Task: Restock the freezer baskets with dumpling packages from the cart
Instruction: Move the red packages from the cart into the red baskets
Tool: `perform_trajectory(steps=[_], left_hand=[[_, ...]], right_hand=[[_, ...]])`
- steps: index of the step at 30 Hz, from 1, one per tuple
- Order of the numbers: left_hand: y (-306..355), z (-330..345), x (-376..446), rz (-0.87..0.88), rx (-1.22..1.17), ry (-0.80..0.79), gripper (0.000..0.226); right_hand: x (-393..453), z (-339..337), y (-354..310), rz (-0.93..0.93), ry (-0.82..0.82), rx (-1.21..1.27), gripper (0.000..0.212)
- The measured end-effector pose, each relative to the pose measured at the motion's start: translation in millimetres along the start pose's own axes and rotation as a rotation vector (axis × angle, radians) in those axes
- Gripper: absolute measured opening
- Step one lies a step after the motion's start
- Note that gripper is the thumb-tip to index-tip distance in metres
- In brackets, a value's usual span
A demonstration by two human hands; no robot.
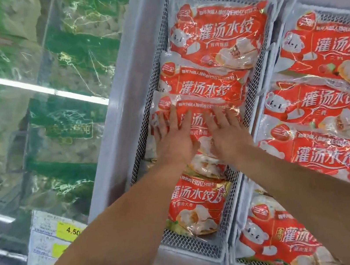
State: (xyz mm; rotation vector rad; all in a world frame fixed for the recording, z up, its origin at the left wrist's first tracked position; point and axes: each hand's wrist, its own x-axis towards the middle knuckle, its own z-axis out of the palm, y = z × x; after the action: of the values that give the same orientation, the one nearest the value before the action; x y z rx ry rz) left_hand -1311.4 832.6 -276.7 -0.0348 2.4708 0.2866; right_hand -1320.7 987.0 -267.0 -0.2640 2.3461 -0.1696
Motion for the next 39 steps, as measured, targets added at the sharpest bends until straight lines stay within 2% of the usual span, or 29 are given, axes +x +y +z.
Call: perform_trajectory(steps=[4,12,17,21,25,29,32,35,37,39], left_hand=[[-11.6,13.4,-17.8,0.041,0.036,0.006,0.090],[-18.6,9.9,-26.5,0.031,0.026,-0.034,0.086],[-21.6,10.7,-21.9,0.005,-0.027,-0.049,0.081],[-16.4,16.3,-24.6,-0.021,-0.055,-0.064,0.083],[-13.6,16.0,-28.7,-0.012,-0.029,-0.046,0.085],[-11.8,7.8,-34.8,0.006,-0.020,-0.042,0.084],[-8.3,2.6,-46.7,0.018,-0.030,-0.042,0.080],[-2.3,-2.4,-69.4,0.087,-0.069,-0.005,0.066],[3.2,-6.8,-92.6,0.132,-0.135,0.036,0.057],[7.1,-11.2,-120.4,0.147,-0.173,0.066,0.057]], right_hand=[[-10.7,19.2,-11.1,0.031,-0.103,0.034,0.097],[-23.3,28.6,-20.6,0.052,-0.083,0.028,0.105],[-26.8,29.1,-26.5,0.076,-0.103,0.011,0.100],[-23.4,31.4,-20.7,0.100,-0.040,-0.006,0.099],[-30.8,33.0,-21.2,0.104,-0.044,0.014,0.103],[-47.4,24.1,-24.7,0.068,-0.008,0.014,0.093],[-72.2,16.7,-25.9,0.017,0.087,0.056,0.084],[-106.7,17.6,-25.6,0.007,0.203,0.087,0.073],[-134.6,22.7,-24.7,0.020,0.225,0.106,0.068],[-164.1,28.4,-24.0,0.023,0.228,0.115,0.065]])
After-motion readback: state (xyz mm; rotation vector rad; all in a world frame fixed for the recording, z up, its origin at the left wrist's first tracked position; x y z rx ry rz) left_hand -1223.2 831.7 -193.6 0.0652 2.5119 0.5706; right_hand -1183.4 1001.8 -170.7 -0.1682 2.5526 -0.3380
